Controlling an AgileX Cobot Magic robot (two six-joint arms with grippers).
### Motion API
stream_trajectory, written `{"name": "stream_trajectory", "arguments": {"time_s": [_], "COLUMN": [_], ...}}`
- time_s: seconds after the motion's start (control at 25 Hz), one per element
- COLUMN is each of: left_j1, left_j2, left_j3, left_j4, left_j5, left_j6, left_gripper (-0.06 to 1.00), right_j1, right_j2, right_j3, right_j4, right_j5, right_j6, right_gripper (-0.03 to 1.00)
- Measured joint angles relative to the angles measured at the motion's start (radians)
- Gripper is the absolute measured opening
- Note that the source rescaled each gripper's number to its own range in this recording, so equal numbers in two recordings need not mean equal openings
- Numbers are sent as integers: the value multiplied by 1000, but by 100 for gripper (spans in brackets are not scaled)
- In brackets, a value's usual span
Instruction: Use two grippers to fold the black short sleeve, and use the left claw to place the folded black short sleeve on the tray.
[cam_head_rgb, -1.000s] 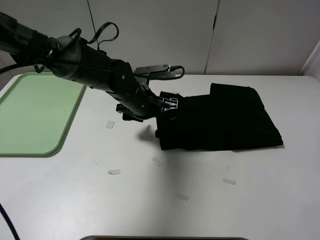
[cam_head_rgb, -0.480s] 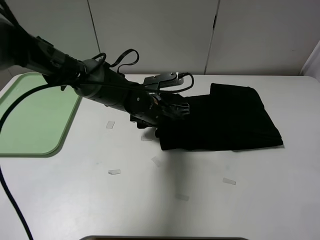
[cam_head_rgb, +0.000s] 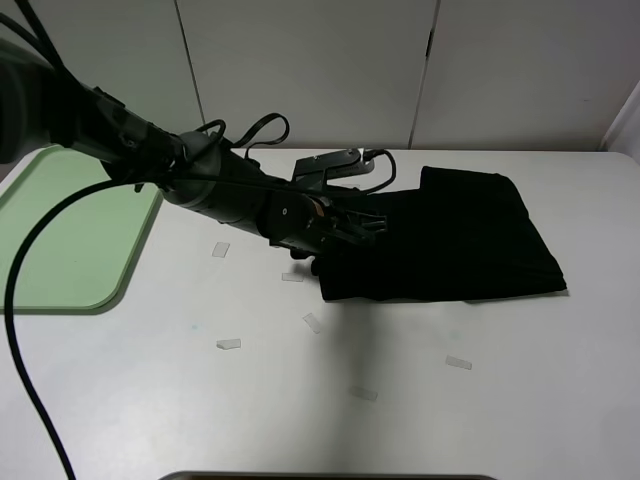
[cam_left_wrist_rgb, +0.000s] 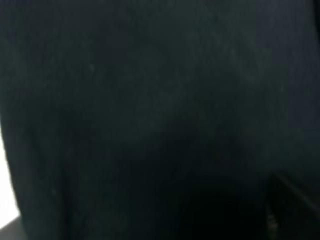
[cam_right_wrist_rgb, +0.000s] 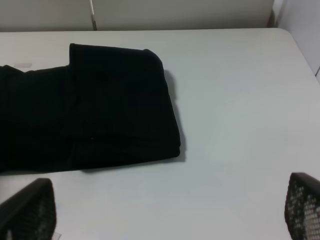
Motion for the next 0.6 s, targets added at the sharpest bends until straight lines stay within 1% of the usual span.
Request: {"name": "stream_trajectory", "arguments": {"time_s": [0.2, 0.32, 0.44, 0.48, 0.6], "left_j1": [0, 0, -1, -3, -3], "left_j2": [9, 9, 9, 9, 9], "left_j3": [0, 0, 0, 0, 0], "left_j4": [0, 0, 0, -1, -3], "left_j5": [0, 2, 1, 0, -1], "left_j6": [-1, -2, -3, -3, -3], "left_gripper": [49, 32, 10, 6, 5], "right_j1": [0, 0, 0, 0, 0], "right_j2": [0, 0, 0, 0, 0], "right_j3": [0, 0, 0, 0, 0], "right_j4": [0, 0, 0, 0, 0], "right_j5": [0, 0, 0, 0, 0], "right_j6": [0, 0, 0, 0, 0], "right_gripper": [100, 100, 100, 100, 100]}}
